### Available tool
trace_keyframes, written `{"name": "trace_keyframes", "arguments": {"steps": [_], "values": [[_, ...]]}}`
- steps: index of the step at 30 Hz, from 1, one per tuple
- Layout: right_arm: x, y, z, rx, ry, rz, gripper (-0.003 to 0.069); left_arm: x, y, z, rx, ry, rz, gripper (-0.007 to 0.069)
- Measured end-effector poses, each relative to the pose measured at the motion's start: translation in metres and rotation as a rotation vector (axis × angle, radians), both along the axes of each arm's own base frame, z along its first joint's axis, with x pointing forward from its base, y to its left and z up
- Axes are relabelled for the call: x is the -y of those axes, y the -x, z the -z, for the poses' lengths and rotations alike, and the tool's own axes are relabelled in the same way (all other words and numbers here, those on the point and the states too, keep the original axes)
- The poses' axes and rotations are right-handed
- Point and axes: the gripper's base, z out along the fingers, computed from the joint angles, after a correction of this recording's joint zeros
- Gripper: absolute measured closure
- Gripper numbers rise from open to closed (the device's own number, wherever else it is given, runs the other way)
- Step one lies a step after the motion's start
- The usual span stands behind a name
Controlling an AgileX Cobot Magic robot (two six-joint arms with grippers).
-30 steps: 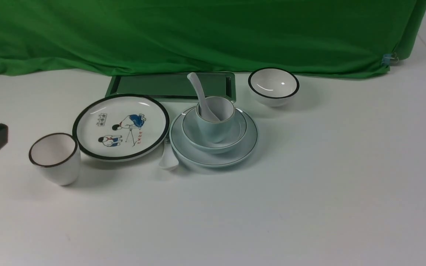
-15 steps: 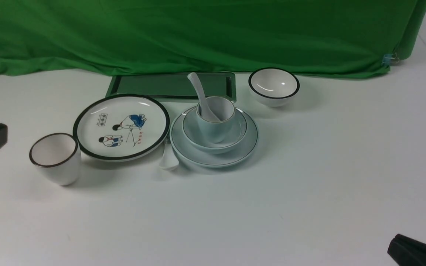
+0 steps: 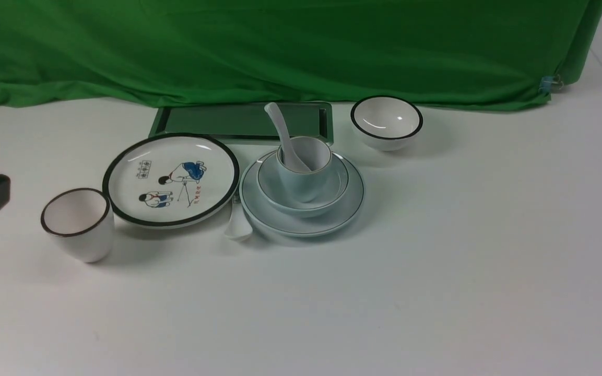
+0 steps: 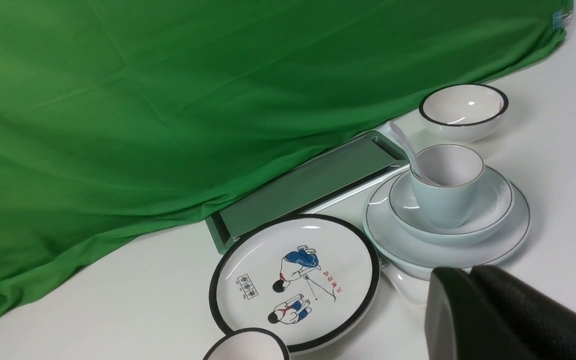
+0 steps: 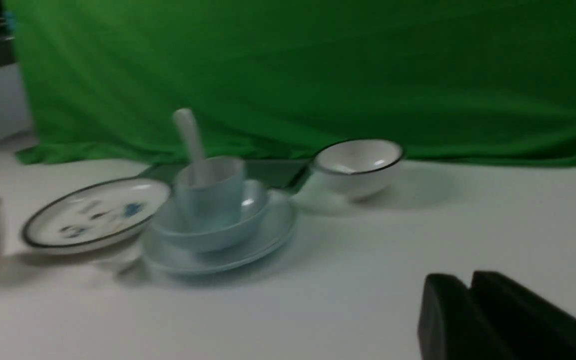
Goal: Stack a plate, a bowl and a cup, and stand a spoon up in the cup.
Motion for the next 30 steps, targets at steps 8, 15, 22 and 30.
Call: {"name": "trace_keyframes", "arguments": {"steps": [8, 15, 22, 30], "values": [[0.021, 0.007, 0.009, -0.055, 0.027, 0.302, 0.0644, 0.0, 0.0, 0.0, 0.0, -0.001, 0.0, 0.0655], [0.022, 0.009, 0.023, -0.201, 0.102, 0.313, 0.0648, 0.0, 0.0, 0.0, 0.0, -0.001, 0.0, 0.0655], [0.022, 0.009, 0.024, -0.209, 0.148, 0.303, 0.0646, 0.0, 0.0, 0.0, 0.0, -0.001, 0.0, 0.0655], [0.022, 0.009, 0.024, -0.212, 0.156, 0.302, 0.0625, 0.0, 0.0, 0.0, 0.0, -0.001, 0.0, 0.0655]]}}
